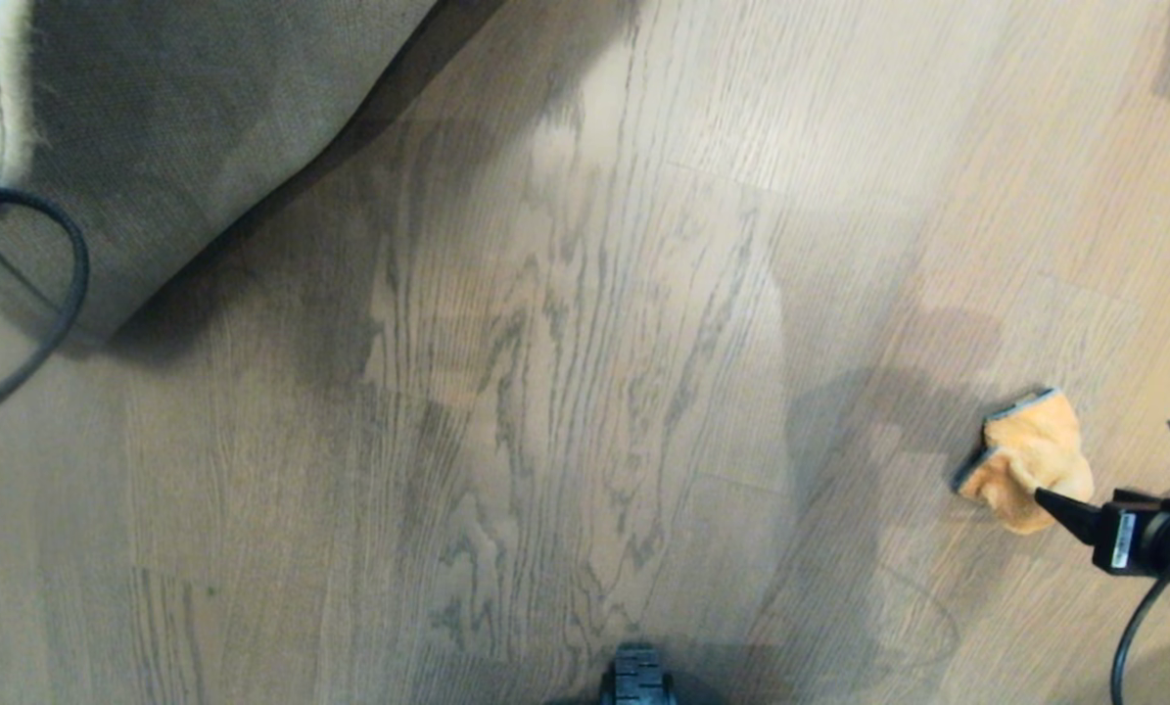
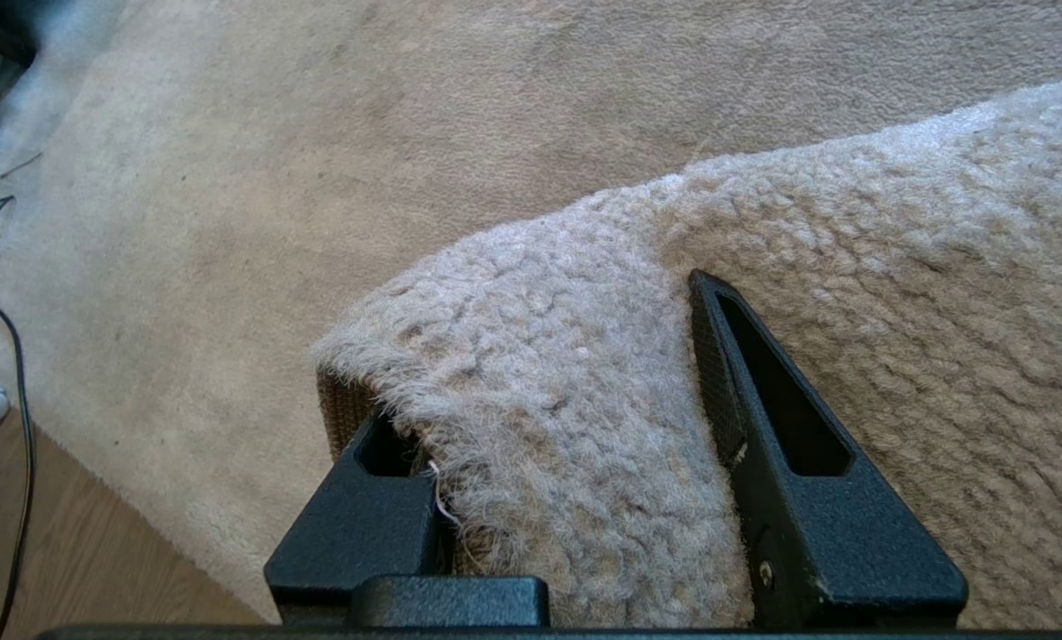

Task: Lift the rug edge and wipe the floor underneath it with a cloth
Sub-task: Pick up the rag

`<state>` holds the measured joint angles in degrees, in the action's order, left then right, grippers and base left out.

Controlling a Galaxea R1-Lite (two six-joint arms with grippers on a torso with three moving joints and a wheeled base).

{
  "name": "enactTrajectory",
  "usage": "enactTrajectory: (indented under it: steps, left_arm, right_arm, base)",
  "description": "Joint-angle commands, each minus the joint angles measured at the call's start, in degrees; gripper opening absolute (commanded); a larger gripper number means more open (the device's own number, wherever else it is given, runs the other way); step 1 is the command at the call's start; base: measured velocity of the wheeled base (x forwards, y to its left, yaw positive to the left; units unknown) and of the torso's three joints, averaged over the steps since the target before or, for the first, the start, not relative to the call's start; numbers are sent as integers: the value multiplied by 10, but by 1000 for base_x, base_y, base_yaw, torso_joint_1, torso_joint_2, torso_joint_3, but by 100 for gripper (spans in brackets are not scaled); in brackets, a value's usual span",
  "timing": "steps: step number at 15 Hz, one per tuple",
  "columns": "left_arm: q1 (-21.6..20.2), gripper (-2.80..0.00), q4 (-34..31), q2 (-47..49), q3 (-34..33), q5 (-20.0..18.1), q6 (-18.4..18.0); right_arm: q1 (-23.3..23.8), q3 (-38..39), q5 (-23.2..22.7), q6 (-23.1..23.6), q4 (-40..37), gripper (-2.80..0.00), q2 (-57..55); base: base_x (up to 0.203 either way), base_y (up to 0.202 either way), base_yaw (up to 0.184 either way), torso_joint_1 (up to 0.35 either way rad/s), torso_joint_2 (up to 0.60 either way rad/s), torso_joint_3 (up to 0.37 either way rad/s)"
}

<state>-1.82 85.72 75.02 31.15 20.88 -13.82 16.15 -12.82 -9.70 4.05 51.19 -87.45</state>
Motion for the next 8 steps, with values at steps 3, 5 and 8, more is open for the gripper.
enactTrajectory:
  steps: [3, 5, 8]
  left_arm:
    - [0, -280, 5, 5, -3, 1, -1]
    - [0, -280, 5, 5, -5, 2, -1]
    - [0, -280, 6, 9, -5, 2, -1]
  right_arm:
    - [12, 0, -6, -4, 123, 0, -103]
    - [14, 0, -26, -6, 207, 0, -150]
    - [15, -19, -34, -7, 224, 0, -172]
  base:
    - [0, 0, 0, 0, 0, 0]
    - [0, 0, 0, 0, 0, 0]
    - [0, 0, 0, 0, 0, 0]
